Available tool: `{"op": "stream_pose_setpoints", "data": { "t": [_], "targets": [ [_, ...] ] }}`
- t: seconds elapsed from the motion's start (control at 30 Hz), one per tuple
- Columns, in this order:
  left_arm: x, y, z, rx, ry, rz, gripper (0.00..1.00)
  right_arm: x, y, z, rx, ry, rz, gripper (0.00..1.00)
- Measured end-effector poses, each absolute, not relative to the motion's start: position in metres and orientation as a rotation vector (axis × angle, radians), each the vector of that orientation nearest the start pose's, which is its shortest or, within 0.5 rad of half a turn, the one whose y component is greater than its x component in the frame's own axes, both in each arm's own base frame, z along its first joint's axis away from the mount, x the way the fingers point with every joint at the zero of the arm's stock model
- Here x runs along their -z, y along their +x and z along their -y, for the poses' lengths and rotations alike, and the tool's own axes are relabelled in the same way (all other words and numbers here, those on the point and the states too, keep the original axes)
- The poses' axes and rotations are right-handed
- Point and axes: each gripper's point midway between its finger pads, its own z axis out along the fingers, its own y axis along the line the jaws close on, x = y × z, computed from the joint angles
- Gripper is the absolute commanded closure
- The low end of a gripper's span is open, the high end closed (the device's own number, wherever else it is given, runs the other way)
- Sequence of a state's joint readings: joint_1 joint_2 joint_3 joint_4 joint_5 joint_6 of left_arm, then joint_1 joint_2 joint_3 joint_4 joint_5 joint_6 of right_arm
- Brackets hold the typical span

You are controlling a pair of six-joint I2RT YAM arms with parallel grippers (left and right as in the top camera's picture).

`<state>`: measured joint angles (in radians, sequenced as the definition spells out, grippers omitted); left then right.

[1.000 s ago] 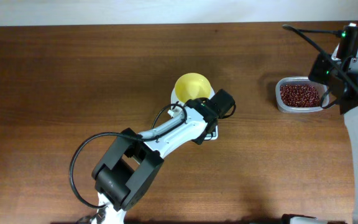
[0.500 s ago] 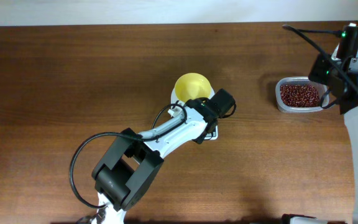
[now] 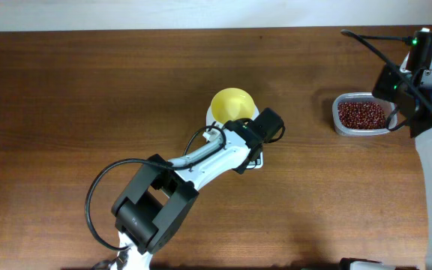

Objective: Scoop item into bowl and weigh 50g on scale

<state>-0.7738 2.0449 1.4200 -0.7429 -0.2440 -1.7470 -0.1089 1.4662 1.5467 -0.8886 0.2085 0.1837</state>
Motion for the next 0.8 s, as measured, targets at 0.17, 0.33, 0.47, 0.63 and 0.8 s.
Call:
{"op": "stream_pose_setpoints", "data": {
  "t": [0.17,0.33,0.47,0.63,0.8],
  "targets": [
    [-0.018,0.332,0.266,0.168,-1.361,-2.496,1.00,-0.280,0.393,0.079,0.211,0.443,-2.325,0.96],
    [-0.018,0.332,0.266,0.168,-1.358,-2.498,1.00,-0.280,0.393,0.079,0.211,0.442,-2.325,0.96],
    [-0.024,0.333,0.266,0.176,-1.311,-2.508,1.00,-0.280,0.393,0.079,0.211,0.442,-2.325,0.96],
    [-0.060,0.330,0.261,0.230,-1.278,-2.493,1.00,-0.281,0.393,0.079,0.211,0.443,-2.324,0.96],
    [-0.084,0.314,0.234,0.100,-1.156,-2.540,1.00,-0.280,0.393,0.079,0.211,0.443,-2.325,0.96]
  ]
}}
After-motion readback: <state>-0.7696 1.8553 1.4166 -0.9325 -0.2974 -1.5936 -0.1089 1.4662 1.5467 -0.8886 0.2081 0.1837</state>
